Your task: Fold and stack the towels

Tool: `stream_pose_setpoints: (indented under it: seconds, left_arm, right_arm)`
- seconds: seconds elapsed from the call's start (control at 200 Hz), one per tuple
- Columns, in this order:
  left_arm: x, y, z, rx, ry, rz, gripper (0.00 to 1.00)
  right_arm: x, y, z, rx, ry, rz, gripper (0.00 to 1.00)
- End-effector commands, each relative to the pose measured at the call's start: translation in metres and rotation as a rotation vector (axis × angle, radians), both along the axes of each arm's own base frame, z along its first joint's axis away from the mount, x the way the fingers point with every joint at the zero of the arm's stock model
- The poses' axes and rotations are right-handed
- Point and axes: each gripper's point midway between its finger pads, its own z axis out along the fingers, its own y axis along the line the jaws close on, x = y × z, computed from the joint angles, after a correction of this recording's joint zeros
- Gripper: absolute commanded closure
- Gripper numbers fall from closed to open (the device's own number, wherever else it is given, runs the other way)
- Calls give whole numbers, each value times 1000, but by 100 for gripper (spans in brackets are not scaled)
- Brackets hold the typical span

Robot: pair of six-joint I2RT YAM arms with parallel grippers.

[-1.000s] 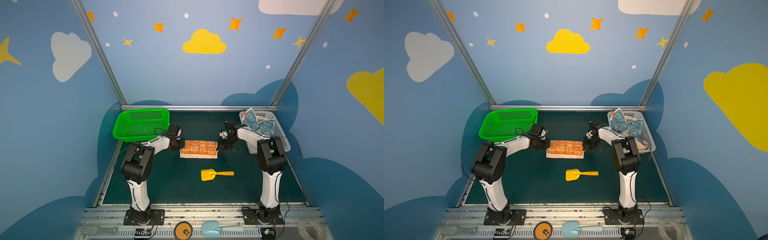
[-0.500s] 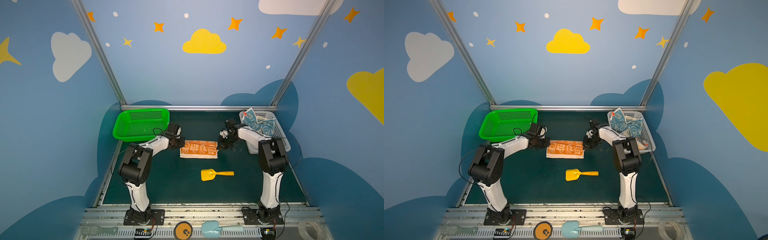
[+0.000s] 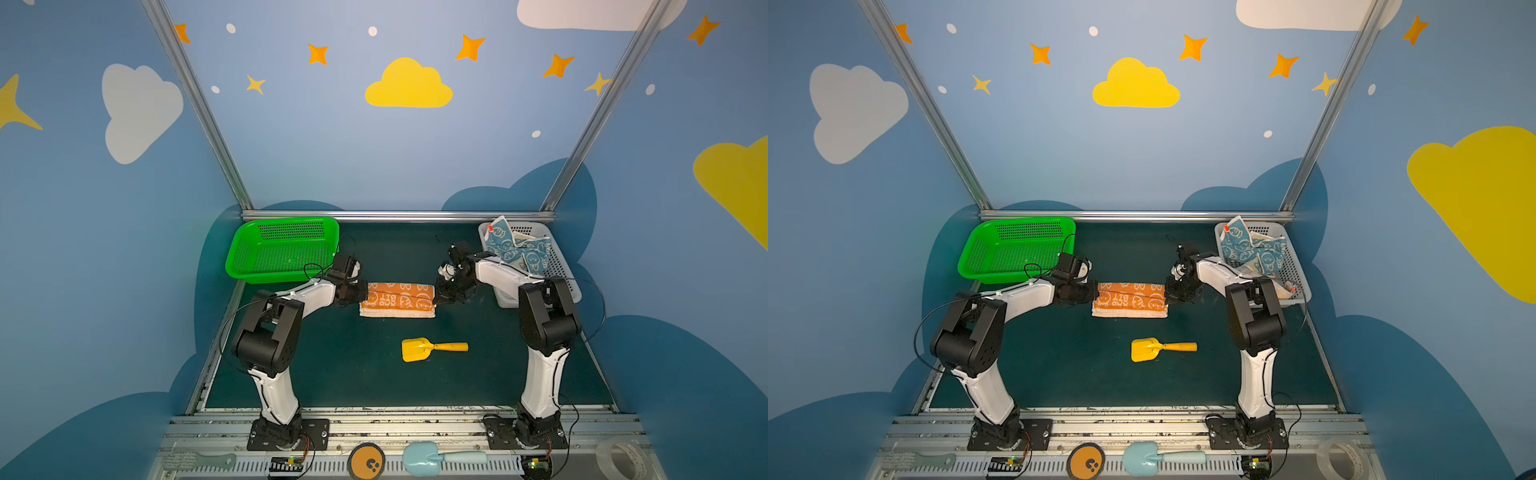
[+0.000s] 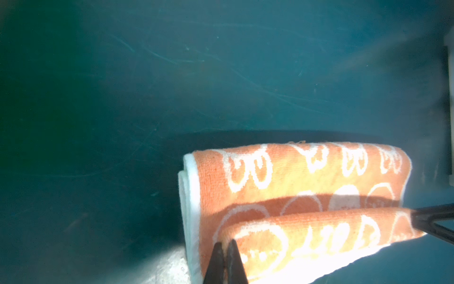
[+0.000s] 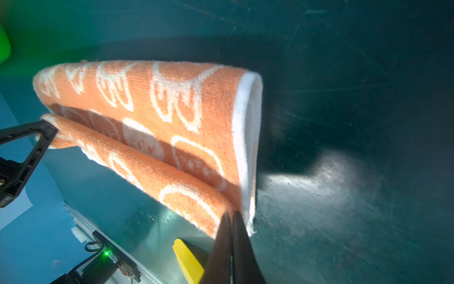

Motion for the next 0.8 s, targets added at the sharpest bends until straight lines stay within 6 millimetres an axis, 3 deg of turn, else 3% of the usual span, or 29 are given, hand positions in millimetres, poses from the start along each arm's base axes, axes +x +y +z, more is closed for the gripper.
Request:
stream_pose_setpoints:
  seconds: [0.0,0.07,0.175,0.3,0.471,0.651,0.796]
  left_arm:
    - [0,3,-5,-5,11,10,88]
    - [-1,0,-1,-12,3,4,81]
    - [-1,-2,12,-14,-25,-12,56]
    - [-2,-3,38,-7,-83,-14,32]
    - [-7,-9,71,-23,-150,-22,1]
    - [-15,-27,79,-128,-126,-34,0]
    - [-23,-47,60,-248,-62,-30,0]
  right_arm:
    - [-4,-2,-8,-24,13,3,97]
    - [-3,-2,-5,-21,5,2,86]
    - [-2,0,7,-6,-22,8,69]
    - [-3,4,27,4,-64,29,42]
    - [-6,10,51,24,-110,39,25]
    - [-13,21,62,89,-113,37,17]
    - [-19,41,57,196,-63,35,16]
